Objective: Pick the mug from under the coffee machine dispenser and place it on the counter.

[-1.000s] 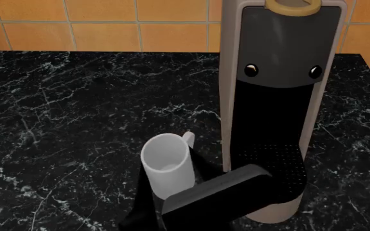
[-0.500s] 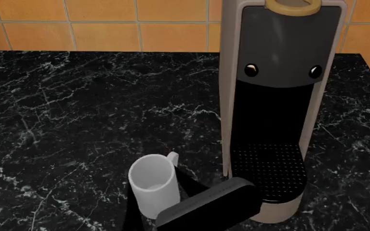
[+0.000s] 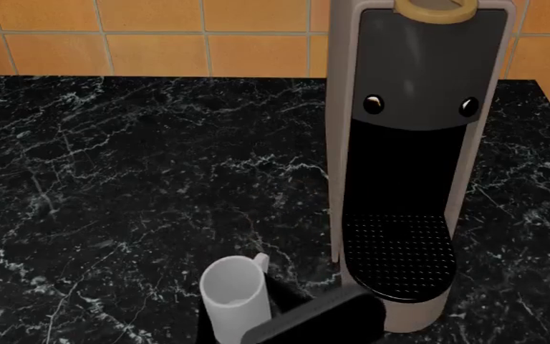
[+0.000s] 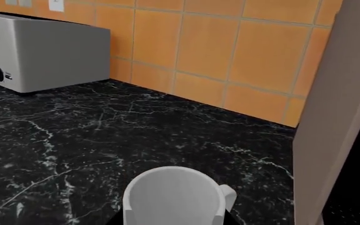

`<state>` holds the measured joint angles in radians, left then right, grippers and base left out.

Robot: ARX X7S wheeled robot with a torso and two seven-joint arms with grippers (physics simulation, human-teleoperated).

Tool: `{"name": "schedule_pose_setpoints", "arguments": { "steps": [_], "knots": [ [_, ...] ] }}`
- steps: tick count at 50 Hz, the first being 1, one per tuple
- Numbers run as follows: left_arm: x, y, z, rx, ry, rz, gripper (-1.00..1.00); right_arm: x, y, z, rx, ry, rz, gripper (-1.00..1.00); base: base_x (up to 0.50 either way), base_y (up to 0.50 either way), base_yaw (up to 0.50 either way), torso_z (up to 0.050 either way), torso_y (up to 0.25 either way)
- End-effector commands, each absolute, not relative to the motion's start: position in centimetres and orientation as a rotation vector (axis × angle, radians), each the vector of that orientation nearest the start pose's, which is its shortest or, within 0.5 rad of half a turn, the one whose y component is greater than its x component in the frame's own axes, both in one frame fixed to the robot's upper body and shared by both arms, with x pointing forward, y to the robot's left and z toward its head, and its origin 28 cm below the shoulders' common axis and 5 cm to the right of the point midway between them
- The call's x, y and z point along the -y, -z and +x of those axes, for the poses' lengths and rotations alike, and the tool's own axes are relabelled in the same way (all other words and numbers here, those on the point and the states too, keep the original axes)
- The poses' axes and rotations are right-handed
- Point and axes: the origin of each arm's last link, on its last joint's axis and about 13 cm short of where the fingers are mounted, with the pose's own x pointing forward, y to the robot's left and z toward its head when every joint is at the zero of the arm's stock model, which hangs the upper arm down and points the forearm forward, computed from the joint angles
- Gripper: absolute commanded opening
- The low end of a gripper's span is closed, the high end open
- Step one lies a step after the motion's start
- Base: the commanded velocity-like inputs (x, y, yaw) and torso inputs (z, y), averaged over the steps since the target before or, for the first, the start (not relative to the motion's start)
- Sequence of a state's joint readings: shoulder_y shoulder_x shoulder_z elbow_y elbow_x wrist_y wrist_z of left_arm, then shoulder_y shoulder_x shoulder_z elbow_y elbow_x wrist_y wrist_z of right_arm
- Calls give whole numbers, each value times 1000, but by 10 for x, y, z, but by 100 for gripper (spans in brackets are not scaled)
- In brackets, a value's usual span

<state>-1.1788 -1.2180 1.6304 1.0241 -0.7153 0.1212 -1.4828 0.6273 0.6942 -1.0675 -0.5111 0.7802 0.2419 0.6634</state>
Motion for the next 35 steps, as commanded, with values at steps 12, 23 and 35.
{"name": "schedule_pose_setpoints", "arguments": {
  "steps": [12, 23, 35],
  "knots": [
    [-218, -209, 128, 415, -33, 35, 100, 65, -116, 198, 21, -455, -160, 100, 0, 0, 0, 0, 0],
    [-218, -210, 128, 416, -34, 37, 100, 72, -111, 187, 2, -422, -160, 100, 0, 0, 0, 0, 0],
    [-218, -211, 130, 420, -34, 37, 100, 72, -126, 181, 46, -421, -171, 100, 0, 0, 0, 0, 0]
  ]
}}
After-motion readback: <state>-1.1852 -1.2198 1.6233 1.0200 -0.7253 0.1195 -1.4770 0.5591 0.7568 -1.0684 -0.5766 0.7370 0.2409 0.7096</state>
